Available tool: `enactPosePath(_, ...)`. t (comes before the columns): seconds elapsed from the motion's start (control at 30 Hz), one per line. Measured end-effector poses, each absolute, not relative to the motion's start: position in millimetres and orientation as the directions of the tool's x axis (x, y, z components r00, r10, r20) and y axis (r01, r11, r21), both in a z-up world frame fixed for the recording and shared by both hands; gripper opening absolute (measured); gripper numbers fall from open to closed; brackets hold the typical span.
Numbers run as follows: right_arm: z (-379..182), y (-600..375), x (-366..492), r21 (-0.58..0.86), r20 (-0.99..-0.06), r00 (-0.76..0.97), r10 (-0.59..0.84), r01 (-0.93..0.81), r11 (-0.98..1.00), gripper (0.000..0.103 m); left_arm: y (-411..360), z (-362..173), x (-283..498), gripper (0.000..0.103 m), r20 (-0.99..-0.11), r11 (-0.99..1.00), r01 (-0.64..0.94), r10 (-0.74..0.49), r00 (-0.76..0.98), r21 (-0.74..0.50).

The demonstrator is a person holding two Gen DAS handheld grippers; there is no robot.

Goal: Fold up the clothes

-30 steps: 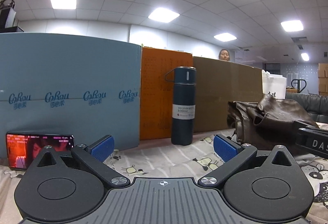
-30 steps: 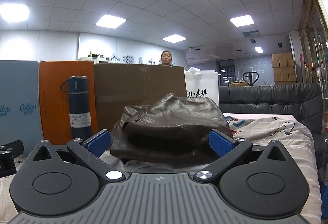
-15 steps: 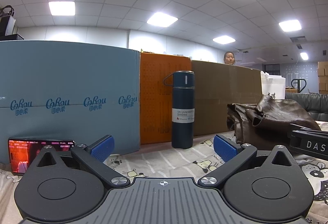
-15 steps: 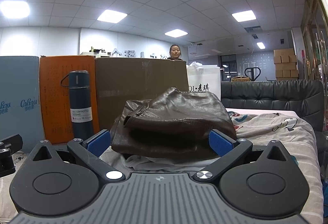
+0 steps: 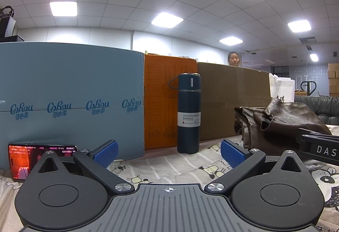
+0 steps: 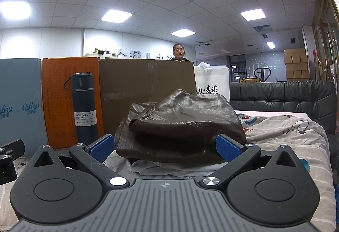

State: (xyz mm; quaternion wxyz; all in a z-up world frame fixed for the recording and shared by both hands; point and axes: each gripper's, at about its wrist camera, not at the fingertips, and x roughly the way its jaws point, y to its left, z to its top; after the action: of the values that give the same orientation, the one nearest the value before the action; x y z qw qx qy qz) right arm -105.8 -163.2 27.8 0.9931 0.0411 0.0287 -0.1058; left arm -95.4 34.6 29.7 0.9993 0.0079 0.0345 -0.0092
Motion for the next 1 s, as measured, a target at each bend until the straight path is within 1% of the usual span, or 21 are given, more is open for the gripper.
enactPosePath(1.0, 27.5, -163.7, -104.6, 0.081, -0.074, 0.976, -0.203, 0.208, 0.975, 0.103, 34.1, 29.6, -95.6, 0.103, -0.068, 1.0, 0.02, -0.018, 0.997, 0.019)
